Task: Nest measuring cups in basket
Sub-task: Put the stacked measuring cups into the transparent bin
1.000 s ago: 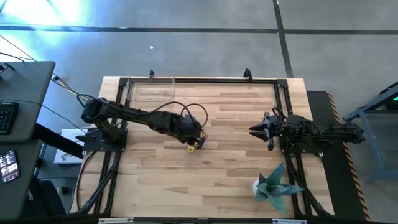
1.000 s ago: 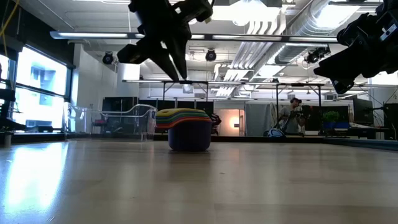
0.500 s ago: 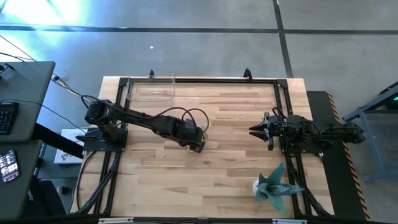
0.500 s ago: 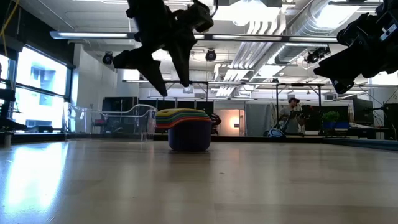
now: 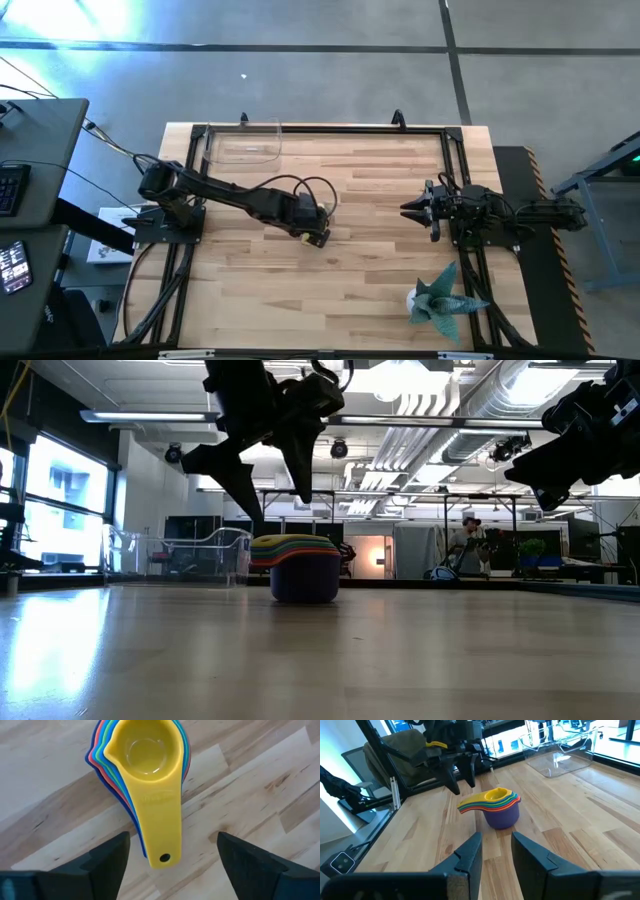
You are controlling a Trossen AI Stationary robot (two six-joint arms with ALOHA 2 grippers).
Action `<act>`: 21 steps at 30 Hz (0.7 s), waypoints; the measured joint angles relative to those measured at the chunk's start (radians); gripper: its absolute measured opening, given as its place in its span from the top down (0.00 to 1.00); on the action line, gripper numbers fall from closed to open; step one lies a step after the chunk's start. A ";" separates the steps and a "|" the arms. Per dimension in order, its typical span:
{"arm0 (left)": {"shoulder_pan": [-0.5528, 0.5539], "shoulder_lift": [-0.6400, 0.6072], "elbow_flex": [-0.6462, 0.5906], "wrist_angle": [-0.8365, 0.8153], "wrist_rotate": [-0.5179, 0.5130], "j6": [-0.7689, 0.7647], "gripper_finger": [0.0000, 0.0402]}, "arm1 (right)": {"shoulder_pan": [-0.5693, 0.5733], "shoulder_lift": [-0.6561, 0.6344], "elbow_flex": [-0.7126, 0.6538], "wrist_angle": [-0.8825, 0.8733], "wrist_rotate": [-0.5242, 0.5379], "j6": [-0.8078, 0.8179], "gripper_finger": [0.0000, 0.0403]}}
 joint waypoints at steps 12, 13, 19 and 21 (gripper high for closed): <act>0.022 0.070 -0.001 0.020 0.035 0.001 0.25 | 0.000 0.000 0.000 0.000 0.000 0.000 0.76; 0.023 0.074 -0.001 0.031 0.036 0.001 0.25 | 0.000 0.000 0.000 0.000 0.000 0.000 0.76; 0.035 0.101 -0.001 0.044 0.037 0.002 0.25 | 0.000 0.000 0.000 0.000 0.000 0.000 0.76; 0.038 0.113 -0.001 0.051 0.044 0.001 0.25 | 0.000 0.000 0.000 0.000 0.000 0.000 0.76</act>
